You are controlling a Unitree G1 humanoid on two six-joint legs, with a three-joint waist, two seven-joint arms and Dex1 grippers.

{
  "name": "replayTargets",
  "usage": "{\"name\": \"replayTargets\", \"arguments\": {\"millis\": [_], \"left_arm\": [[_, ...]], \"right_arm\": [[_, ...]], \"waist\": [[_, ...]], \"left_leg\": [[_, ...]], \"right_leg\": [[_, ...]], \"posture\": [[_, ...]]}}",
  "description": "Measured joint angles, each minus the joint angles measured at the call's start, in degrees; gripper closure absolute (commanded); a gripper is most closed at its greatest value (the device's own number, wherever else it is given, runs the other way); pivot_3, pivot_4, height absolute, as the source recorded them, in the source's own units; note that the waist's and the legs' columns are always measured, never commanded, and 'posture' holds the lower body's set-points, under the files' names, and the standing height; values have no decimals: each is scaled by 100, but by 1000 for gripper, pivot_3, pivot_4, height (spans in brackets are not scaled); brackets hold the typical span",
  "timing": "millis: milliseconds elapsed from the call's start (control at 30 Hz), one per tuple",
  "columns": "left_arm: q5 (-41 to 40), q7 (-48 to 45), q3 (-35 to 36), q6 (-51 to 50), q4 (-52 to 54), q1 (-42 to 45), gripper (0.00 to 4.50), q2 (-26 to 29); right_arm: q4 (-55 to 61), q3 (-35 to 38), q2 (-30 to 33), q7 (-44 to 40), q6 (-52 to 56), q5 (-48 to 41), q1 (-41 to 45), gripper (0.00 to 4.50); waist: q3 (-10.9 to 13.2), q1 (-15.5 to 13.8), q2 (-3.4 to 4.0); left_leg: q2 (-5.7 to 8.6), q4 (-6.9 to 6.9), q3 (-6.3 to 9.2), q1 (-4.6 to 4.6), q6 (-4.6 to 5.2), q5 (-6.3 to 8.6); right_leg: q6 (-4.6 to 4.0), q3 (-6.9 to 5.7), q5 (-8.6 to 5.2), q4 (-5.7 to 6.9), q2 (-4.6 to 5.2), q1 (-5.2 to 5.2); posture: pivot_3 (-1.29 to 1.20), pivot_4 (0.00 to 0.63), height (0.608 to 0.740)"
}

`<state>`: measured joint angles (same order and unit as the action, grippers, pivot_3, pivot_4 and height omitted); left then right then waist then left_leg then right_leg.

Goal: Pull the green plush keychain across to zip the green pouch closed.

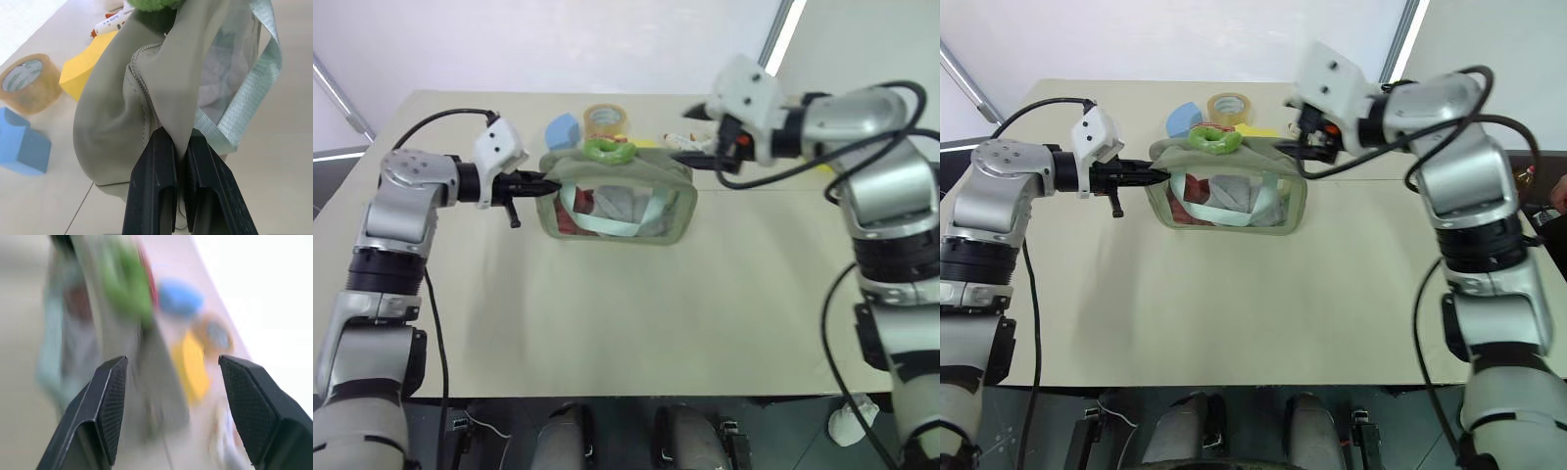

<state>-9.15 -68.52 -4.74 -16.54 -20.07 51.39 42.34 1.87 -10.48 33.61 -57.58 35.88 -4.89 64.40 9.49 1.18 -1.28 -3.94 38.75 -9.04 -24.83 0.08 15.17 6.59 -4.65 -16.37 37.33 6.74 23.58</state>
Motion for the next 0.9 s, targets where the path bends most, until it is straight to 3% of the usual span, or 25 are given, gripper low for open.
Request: {"name": "replayTargets", "arguments": {"millis": [167,333,400,533,733,900], "left_arm": [[-4,5,-27,51,-14,15,4500,-42],[-3,5,-25,50,-6,18,4500,-25],[-3,6,-25,44,-6,17,4500,-23],[-7,17,-25,18,5,17,4500,-23],[-8,36,-26,-25,27,21,4500,-36],[-9,45,-28,-25,41,34,4500,-62]], "right_arm": [[-571,-358,-684,333,-128,26,70,1456],[-952,-597,-655,323,-416,222,43,1456],[-986,-637,-634,310,-506,272,43,2249],[-1023,-663,-635,308,-569,329,44,4411],[-979,-481,-579,288,-353,143,46,4467],[-706,-111,121,341,1,133,26,4467]], "waist": [[0,-57,-2],[0,-26,-1],[0,-22,-1],[0,-25,-1],[0,-37,-1],[0,-55,-1]], "left_leg": [[2,15,4,-19,1,1],[2,9,6,-20,1,1],[2,10,6,-20,1,0],[2,10,6,-20,1,1],[2,10,6,-21,1,1],[2,14,10,-36,1,1]], "right_leg": [[0,-8,0,-6,3,-1],[0,-10,0,-3,3,7],[0,-10,0,-2,3,6],[1,-10,0,-2,3,6],[0,-10,0,-3,3,6],[0,-11,0,-4,3,15]], "posture": [[0,150,740],[0,150,740],[0,150,740],[0,150,740],[0,150,740],[0,150,740]]}}
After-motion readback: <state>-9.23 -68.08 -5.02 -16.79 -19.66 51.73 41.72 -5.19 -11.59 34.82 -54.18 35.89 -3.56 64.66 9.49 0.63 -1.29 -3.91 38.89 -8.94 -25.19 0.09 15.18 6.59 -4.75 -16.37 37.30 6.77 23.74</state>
